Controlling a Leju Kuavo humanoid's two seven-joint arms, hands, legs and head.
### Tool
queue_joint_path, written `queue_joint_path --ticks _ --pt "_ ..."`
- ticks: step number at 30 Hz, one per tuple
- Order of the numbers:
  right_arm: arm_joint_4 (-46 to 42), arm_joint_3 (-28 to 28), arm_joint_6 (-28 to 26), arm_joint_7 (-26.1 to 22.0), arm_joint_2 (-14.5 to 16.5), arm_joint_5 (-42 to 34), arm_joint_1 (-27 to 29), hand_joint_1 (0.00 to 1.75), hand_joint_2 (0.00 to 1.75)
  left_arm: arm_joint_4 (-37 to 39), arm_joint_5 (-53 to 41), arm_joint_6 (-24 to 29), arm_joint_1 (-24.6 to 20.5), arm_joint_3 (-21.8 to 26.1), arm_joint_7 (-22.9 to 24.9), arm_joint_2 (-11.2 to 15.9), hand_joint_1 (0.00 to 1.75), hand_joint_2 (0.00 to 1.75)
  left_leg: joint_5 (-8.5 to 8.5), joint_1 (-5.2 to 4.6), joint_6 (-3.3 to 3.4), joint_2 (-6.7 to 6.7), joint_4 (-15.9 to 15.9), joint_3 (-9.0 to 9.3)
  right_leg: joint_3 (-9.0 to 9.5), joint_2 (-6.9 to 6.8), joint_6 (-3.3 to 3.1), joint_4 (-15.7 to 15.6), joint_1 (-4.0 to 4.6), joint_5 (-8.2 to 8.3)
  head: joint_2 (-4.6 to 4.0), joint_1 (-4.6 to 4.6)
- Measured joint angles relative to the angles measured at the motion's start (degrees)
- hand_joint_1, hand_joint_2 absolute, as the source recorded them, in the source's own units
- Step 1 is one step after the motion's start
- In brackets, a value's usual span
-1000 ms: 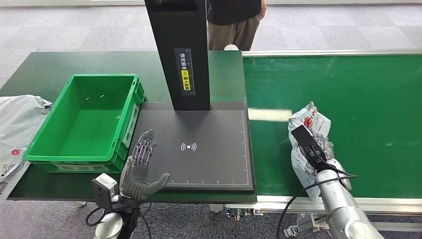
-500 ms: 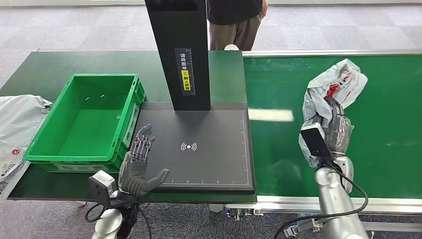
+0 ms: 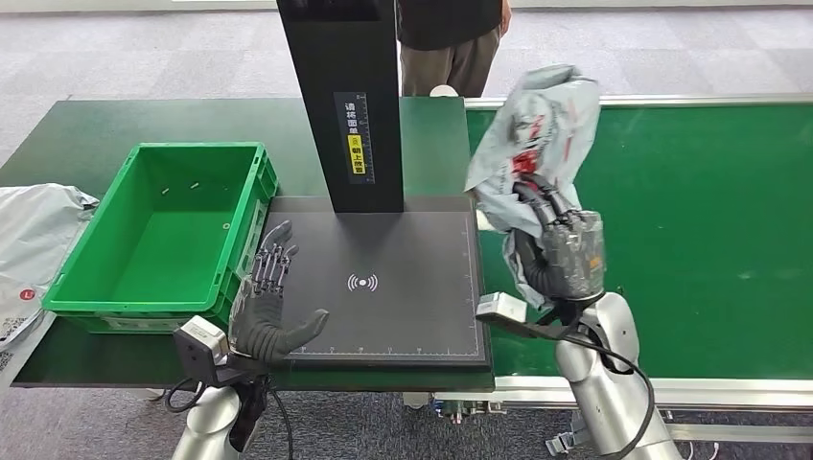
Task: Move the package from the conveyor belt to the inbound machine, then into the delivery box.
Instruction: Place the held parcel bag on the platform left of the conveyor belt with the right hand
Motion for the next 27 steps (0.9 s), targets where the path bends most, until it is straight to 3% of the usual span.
queue_joint_path --ticks 4,9,13,18,24,25,27 --pt "2.16 10.8 3.71 0.74 0.12 3.78 -3.17 1.75 1.75 0.62 -0.62 3.99 -1.33 -0.43 -1.09 -0.5 0.0 1.75 0.01 0.04 0.0 -0.02 0.0 -0.01 -0.01 -0.01 0.0 0.01 0.0 0.0 0.0 -0.01" --pt "9.0 22.51 21.5 5.57 1.1 1.46 -9.56 1.75 1.75 1.32 0.09 8.07 -1.9 -0.55 -1.35 -1.14 0.0 1.75 0.03 0.06 -0.02 -0.05 -0.01 0.01 -0.01 -0.03 -0.01 0.04 0.02 0.0 0.0 -0.01" --pt "14.89 27.29 25.89 6.01 1.96 0.17 -12.34 1.75 0.0 1.66 0.9 8.44 -1.81 -0.54 -1.37 -1.27 0.0 1.75 0.03 0.05 -0.02 -0.11 0.0 -0.02 0.0 -0.11 -0.01 0.04 0.03 0.0 0.0 -0.02" --pt "17.79 29.48 26.91 5.81 2.52 0.47 -13.59 1.75 0.0 1.77 1.1 8.43 -1.72 -0.54 -1.38 -1.29 0.0 1.75 0.02 0.03 -0.02 -0.11 0.0 -0.04 -0.01 -0.11 0.0 0.03 0.02 0.0 0.0 -0.01" --pt "29.06 37.8 36.36 7.42 6.5 0.84 -18.72 1.75 0.0 1.87 1.31 8.28 -0.86 -0.54 -1.06 -1.4 0.0 1.75 0.01 0.03 -0.01 -0.09 0.0 -0.02 -0.02 -0.08 0.0 0.0 0.01 -0.01 0.0 -0.01" --pt "30.29 38.75 35.99 8.13 6.91 0.96 -19.38 1.46 0.0 1.87 1.31 8.3 -0.81 -0.54 -0.86 -1.4 0.0 1.75 0.01 0.03 -0.01 -0.08 0.0 0.0 -0.01 -0.08 0.0 0.0 0.01 0.0 0.0 -0.01" --pt "32.13 40.5 31.29 9.53 7.38 2.47 -20.25 0.61 0.0 1.87 1.33 8.4 -0.63 -0.54 -0.57 -1.4 0.0 1.75 0.01 0.04 -0.01 -0.08 0.0 0.04 0.02 -0.07 0.0 0.0 0.02 0.0 0.0 -0.02"
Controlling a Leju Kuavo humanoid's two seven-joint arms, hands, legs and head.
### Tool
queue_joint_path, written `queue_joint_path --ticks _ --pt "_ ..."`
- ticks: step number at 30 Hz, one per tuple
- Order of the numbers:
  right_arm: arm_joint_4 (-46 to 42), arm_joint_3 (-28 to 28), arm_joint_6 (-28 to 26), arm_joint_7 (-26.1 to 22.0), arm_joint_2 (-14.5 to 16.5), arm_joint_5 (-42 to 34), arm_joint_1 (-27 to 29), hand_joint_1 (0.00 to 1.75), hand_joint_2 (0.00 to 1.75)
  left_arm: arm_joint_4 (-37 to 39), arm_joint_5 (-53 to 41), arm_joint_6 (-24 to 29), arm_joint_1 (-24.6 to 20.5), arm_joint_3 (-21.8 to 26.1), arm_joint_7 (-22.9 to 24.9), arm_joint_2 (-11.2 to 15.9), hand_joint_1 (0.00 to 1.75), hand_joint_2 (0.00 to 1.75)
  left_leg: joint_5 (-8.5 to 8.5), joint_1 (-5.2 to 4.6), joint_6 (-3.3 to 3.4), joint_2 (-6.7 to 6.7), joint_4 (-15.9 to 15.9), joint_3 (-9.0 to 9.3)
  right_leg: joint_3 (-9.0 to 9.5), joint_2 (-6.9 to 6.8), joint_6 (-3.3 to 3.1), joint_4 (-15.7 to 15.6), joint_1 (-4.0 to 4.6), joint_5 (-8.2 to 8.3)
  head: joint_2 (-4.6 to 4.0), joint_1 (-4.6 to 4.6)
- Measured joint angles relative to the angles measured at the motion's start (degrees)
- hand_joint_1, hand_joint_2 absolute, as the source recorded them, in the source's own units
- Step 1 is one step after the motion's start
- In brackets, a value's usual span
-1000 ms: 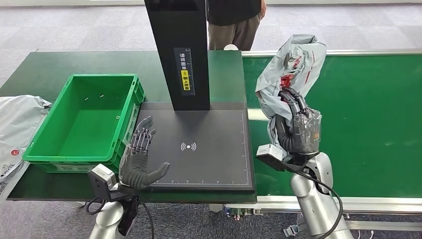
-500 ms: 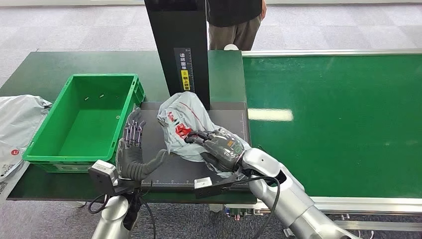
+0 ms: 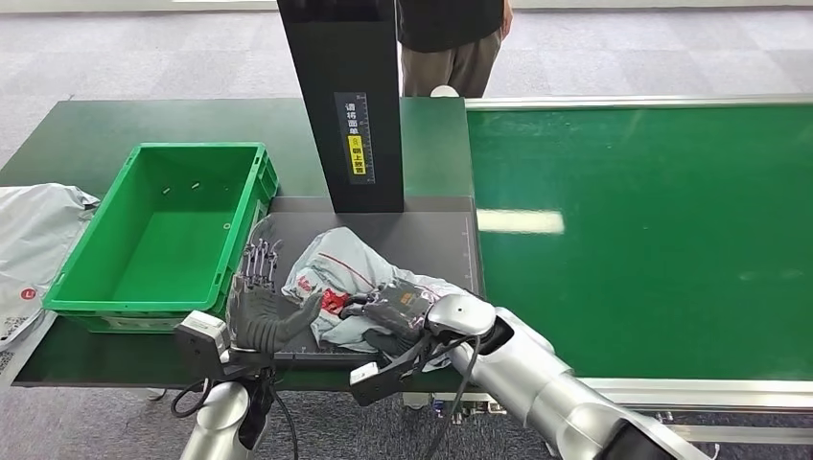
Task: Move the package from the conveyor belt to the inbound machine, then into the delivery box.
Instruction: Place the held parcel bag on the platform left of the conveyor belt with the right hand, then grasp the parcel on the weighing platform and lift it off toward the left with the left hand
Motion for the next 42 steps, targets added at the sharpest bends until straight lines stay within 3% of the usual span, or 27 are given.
queue_joint_path --ticks 1,2,5,11,16,21,25,29,35,39,42 --pt "0.65 0.72 -4.06 0.89 0.07 1.34 -0.14 0.17 0.0 0.0 0.04 0.03 0.18 0.0 0.03 0.02 0.0 1.75 0.0 0.0 0.0 -0.01 0.0 0.0 0.01 -0.01 0.0 0.0 0.0 0.0 0.0 0.01" --pt "1.19 1.32 -8.32 1.74 0.07 2.62 -0.17 0.02 0.0 0.0 0.13 0.0 0.39 0.0 0.04 0.05 0.0 1.75 0.01 0.0 0.0 -0.01 0.0 0.0 0.01 -0.02 0.0 0.0 0.0 0.0 0.0 0.01" --pt "2.45 2.17 -18.6 2.63 -0.09 4.39 -0.12 0.0 0.0 0.02 0.7 -0.75 0.63 0.0 0.02 0.14 0.0 1.75 0.02 -0.01 -0.01 -0.01 0.01 0.0 0.0 -0.01 0.01 0.0 0.0 0.01 0.0 0.01" --pt "3.28 -0.8 -30.58 -0.25 -1.25 2.39 0.1 0.0 0.0 1.12 1.69 -2.62 -0.68 -0.07 -0.38 0.34 0.0 1.75 0.01 -0.03 -0.01 0.0 0.04 -0.01 0.0 -0.01 0.02 0.0 -0.01 0.02 0.0 0.01" --pt "3.29 -4.91 -36.53 -2.42 -1.97 0.89 0.77 0.0 0.0 2.32 3.44 -4.12 -1.37 -0.31 -1.34 0.66 0.0 1.75 0.0 -0.03 0.0 0.01 0.04 -0.01 -0.02 0.02 0.01 -0.01 -0.01 0.01 0.0 0.01" --pt "1.76 -10.28 -39.07 -8.48 -2.1 -4.81 3.21 0.0 0.0 3.21 3.5 -4.57 -1.5 -0.46 -2.2 0.68 0.0 1.75 -0.01 -0.01 0.0 0.01 0.04 -0.02 -0.04 0.02 0.01 -0.01 -0.01 0.01 0.0 0.01" --pt "-2.76 -15.86 -34.34 -13.47 -2.28 -16.98 6.27 0.0 0.0 3.26 -1.08 -4.1 -1.52 -1.78 -2.96 1.09 0.0 1.75 0.0 -0.01 0.0 0.0 0.03 -0.03 -0.04 0.01 0.01 -0.01 0.0 0.0 0.0 0.01" --pt "-10.78 -22.57 -24.97 -14.39 -3.4 -33.19 10.53 0.0 1.75 3.28 -12.05 -0.58 -1.52 -4.87 -1.97 2.11 0.0 1.75 -0.01 -0.03 0.0 -0.02 0.03 -0.05 -0.04 -0.02 0.02 -0.02 -0.01 0.0 0.0 0.02" --pt "-20.29 -36.12 1.07 -13.65 -4.27 -56.52 17.87 0.0 1.75 6.33 -35.63 7.31 -2.86 -11.28 6.31 3.54 0.0 1.75 -0.03 -0.07 0.04 -0.06 0.04 -0.07 -0.04 -0.06 0.02 -0.04 -0.04 0.0 0.0 0.02" --pt "-23.84 -44.67 13.65 -12.09 -4.23 -61.98 22.55 0.0 1.75 11.26 -46.15 8.21 -5.08 -13.92 13.14 3.75 0.0 1.75 -0.04 -0.06 0.04 -0.06 0.04 -0.08 -0.06 -0.07 0.02 -0.04 -0.04 0.0 0.0 0.01" --pt "-26.14 -49.59 19.59 -10.64 -3.87 -63.69 25.82 0.0 1.75 16.09 -51.26 7.73 -7.57 -14.93 18.18 3.71 0.0 1.75 -0.04 -0.04 0.04 -0.05 0.03 -0.09 -0.06 -0.07 0.02 -0.04 -0.04 0.0 0.0 0.01"
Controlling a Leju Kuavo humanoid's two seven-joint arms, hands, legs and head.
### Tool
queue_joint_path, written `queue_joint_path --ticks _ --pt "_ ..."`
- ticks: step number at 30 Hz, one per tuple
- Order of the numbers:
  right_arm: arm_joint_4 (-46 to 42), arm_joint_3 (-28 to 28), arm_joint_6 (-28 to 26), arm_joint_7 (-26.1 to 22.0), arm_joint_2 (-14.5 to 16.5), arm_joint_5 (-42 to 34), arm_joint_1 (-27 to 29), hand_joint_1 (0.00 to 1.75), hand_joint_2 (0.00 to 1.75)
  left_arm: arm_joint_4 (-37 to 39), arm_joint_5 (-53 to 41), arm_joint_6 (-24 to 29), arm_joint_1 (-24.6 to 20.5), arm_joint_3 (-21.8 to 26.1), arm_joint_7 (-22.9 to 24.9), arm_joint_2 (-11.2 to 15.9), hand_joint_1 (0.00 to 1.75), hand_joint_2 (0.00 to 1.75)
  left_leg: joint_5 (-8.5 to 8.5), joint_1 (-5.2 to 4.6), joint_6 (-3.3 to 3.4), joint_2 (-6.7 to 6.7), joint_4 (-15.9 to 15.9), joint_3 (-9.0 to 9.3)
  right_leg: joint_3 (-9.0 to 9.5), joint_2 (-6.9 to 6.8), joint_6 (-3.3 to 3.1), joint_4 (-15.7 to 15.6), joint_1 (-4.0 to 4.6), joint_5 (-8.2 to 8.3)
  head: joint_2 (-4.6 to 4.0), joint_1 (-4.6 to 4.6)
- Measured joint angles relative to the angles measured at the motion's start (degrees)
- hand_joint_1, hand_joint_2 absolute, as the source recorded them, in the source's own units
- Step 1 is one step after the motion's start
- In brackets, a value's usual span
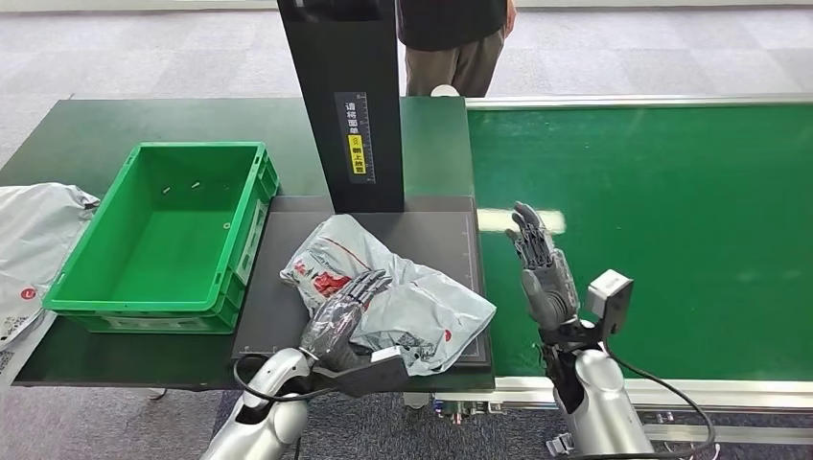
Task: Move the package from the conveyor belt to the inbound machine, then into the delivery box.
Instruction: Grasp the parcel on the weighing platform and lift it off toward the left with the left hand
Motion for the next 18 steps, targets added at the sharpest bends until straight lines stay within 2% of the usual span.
queue_joint_path --ticks 2,6,13,18 --pt "-1.23 -2.46 1.14 0.86 0.43 0.62 1.66 0.0 1.75 3.0 -1.64 -0.39 -1.59 -0.17 1.9 -0.22 0.0 1.75 0.0 0.01 0.0 0.01 -0.01 0.01 0.02 0.0 0.0 0.0 0.0 0.0 0.0 0.0" --pt "-2.84 -6.28 1.53 2.18 1.74 2.5 3.84 0.0 1.75 7.44 -3.47 -0.75 -3.94 -0.25 4.11 -0.91 1.73 1.75 -0.01 0.01 -0.01 0.0 -0.06 0.11 0.14 0.0 -0.01 0.0 0.01 -0.02 0.0 0.01" --pt "-4.33 -11.6 0.22 3.4 3.58 4.11 6.38 0.0 1.75 8.76 -3.68 -1.46 -4.18 0.4 4.97 -1.26 1.75 1.75 -0.01 -0.01 -0.01 0.02 -0.06 0.21 0.25 0.0 0.0 0.0 0.0 0.01 0.0 0.01" --pt "-5.82 -14.14 -0.97 4.29 4.77 4.92 7.7 0.0 1.75 8.16 -3.37 -0.95 -4.11 1.69 3.71 -1.54 1.75 1.75 -0.01 0.0 -0.01 0.02 -0.06 0.29 0.31 0.01 0.0 0.01 0.0 0.01 0.0 0.0"
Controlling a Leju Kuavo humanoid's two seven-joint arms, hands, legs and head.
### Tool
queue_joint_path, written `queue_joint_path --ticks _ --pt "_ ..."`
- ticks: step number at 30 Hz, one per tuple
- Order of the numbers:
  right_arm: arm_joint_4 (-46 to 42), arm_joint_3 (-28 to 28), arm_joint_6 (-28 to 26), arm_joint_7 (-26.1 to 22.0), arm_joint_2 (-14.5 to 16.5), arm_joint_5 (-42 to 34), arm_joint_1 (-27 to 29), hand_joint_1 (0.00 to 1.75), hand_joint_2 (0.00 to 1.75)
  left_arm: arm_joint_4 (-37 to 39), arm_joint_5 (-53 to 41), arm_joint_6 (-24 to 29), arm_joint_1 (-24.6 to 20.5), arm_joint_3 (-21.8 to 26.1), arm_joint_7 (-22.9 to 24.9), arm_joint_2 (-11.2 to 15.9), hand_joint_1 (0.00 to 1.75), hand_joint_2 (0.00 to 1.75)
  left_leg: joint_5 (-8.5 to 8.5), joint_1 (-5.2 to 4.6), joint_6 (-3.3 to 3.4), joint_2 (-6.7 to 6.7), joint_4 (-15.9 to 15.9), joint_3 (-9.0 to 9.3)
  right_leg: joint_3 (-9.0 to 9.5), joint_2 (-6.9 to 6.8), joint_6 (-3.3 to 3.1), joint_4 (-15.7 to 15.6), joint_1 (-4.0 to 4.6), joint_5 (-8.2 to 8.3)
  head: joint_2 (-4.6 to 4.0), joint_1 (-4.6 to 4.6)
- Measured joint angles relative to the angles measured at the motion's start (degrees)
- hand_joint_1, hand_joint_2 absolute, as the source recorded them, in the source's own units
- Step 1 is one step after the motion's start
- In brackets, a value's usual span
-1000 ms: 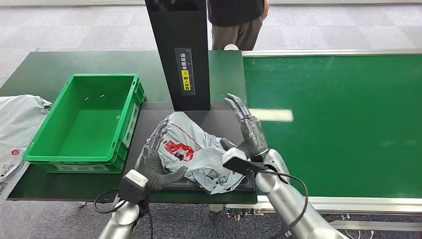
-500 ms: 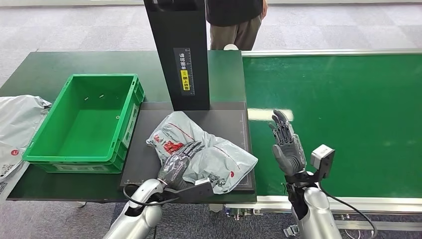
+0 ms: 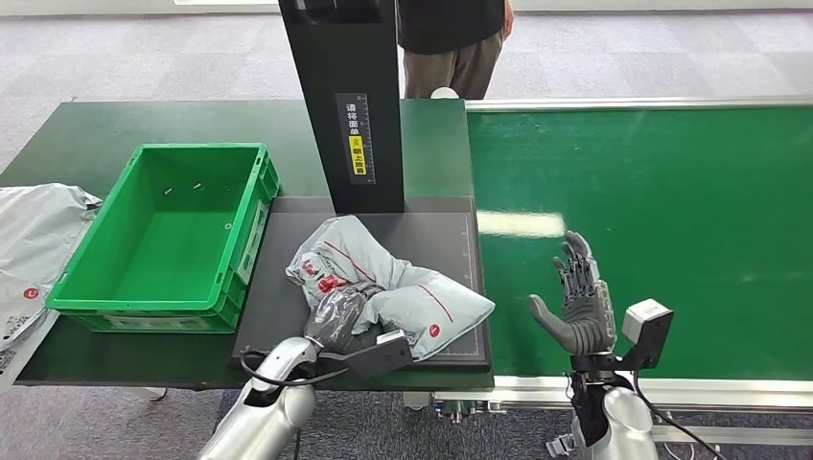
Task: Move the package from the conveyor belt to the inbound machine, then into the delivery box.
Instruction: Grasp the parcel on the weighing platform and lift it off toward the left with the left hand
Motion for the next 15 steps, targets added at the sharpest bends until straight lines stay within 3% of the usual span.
queue_joint_path --ticks 8,15 --pt "-2.19 -2.51 -0.59 1.99 1.3 -0.19 1.01 0.0 1.75 -3.2 2.06 4.94 1.78 2.7 -4.42 -0.26 1.75 1.75 0.0 0.01 0.0 0.01 0.0 -0.08 -0.11 0.03 0.0 0.01 0.0 -0.01 0.0 0.01" --pt "-2.6 -4.0 -0.57 3.55 1.57 -2.77 1.33 0.0 1.75 -11.51 -2.03 21.96 4.87 3.32 -11.76 0.69 1.75 1.75 -0.01 -0.01 0.0 0.01 0.0 -0.18 -0.17 0.03 0.01 0.0 0.0 -0.02 0.0 0.01"
